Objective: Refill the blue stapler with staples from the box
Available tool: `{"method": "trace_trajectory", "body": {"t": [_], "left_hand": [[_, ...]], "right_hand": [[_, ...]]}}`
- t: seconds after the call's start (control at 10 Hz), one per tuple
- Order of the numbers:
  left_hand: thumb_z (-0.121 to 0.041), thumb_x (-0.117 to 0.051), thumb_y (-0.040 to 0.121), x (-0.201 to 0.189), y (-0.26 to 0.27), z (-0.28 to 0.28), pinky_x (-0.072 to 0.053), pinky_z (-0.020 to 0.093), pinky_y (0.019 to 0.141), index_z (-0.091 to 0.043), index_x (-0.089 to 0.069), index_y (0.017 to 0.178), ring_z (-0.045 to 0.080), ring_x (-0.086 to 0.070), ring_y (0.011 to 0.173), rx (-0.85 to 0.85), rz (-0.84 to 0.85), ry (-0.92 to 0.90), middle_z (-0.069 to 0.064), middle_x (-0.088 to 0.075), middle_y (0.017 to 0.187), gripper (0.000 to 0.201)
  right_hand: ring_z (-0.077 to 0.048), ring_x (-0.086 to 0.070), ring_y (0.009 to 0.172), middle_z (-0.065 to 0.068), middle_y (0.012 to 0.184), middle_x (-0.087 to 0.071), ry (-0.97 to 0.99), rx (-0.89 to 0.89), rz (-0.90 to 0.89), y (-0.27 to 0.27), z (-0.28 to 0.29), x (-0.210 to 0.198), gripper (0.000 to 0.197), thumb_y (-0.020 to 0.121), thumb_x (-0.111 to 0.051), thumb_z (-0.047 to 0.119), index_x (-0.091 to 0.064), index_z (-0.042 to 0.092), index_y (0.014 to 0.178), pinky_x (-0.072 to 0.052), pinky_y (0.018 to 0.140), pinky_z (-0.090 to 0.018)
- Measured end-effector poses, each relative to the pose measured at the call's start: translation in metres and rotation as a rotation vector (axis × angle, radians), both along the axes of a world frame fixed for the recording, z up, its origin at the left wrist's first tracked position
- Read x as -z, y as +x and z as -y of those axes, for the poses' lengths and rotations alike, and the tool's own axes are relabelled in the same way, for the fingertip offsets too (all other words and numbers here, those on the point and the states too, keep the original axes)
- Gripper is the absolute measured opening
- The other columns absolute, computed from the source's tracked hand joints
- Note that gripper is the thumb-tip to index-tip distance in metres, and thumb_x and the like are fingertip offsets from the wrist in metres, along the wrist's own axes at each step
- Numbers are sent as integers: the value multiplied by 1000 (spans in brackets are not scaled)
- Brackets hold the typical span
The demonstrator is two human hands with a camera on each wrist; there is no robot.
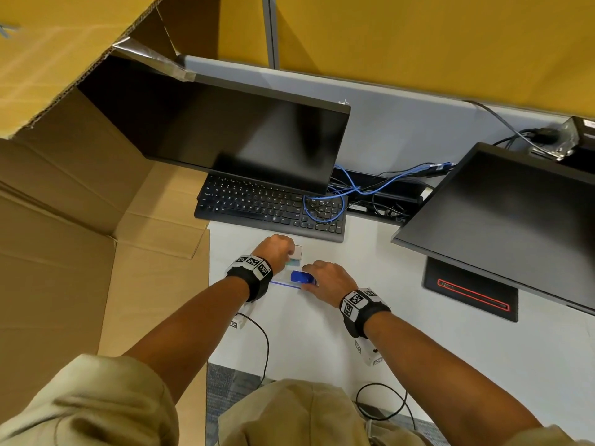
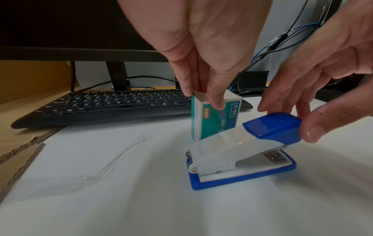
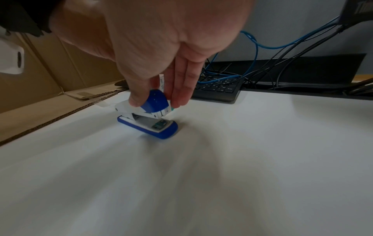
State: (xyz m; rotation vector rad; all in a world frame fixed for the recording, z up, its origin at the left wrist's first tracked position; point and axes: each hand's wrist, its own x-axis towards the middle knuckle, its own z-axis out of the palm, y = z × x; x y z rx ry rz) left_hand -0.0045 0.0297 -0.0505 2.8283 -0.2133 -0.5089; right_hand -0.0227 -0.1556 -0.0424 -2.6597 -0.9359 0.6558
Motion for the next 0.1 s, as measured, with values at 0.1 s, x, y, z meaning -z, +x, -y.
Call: {"method": "trace_trajectory", "body": {"t": [0.1], "left_hand": [[-16, -58, 90, -10, -1, 7, -53, 39, 94, -5, -67, 110, 31, -61, 110, -18, 30, -14, 9, -62, 127, 24]], "right_hand": [[-29, -62, 101, -8, 118, -65, -15, 39, 51, 6, 3, -1, 42, 93, -52, 41, -55, 16, 126, -51, 82, -38]]}}
